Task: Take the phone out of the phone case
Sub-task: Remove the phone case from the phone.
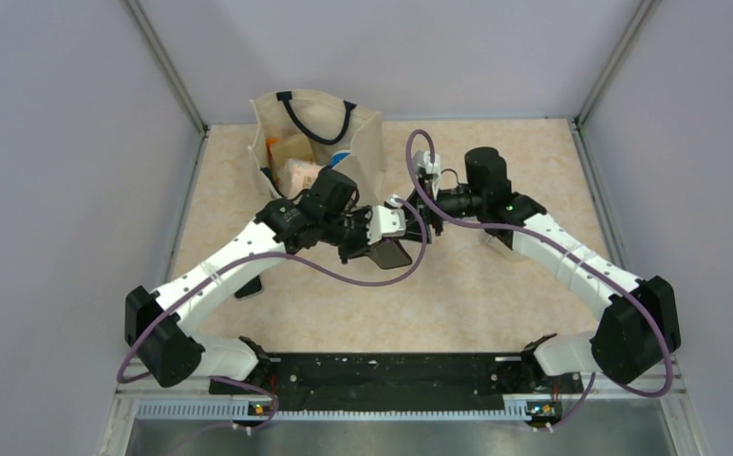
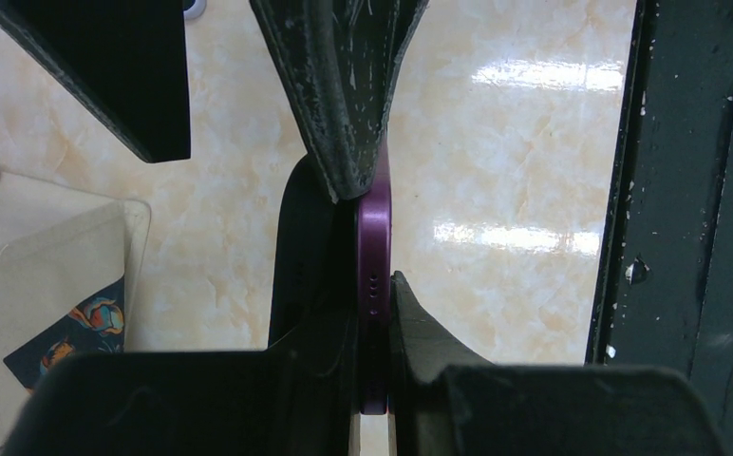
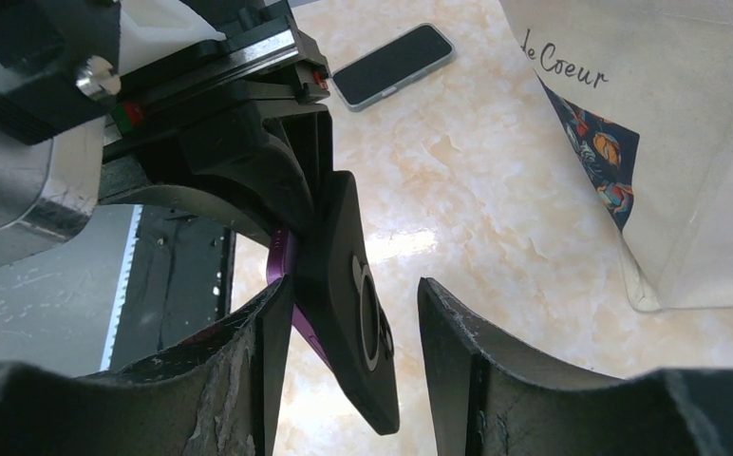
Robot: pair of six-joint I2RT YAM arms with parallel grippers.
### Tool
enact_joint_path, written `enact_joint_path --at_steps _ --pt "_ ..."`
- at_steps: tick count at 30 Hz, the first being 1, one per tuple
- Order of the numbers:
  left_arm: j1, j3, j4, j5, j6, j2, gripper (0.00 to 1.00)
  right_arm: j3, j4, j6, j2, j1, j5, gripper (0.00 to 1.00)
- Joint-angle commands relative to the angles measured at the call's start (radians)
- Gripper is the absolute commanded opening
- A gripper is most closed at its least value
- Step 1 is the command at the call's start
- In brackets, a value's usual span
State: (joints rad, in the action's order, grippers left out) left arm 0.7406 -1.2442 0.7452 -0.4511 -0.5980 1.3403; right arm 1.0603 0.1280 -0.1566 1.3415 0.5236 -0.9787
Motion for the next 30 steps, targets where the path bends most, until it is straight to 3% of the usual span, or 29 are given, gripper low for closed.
enact_joint_path --at_steps 1,19,30 --pt "0.006 -0.025 -0.089 -0.044 -0.004 0.000 0.00 0.034 -0.009 -0.017 -0.026 0.017 -0.015 0.50" --pt "0.006 -0.058 -0.075 -0.150 0.032 -0.004 0.00 -0.037 0.019 -0.145 -0.017 0.058 0.083 0.49" --pt "0.005 -0.058 -0.115 -0.140 0.071 -0.014 0.00 -0.079 0.015 -0.172 0.002 0.081 0.037 0.45"
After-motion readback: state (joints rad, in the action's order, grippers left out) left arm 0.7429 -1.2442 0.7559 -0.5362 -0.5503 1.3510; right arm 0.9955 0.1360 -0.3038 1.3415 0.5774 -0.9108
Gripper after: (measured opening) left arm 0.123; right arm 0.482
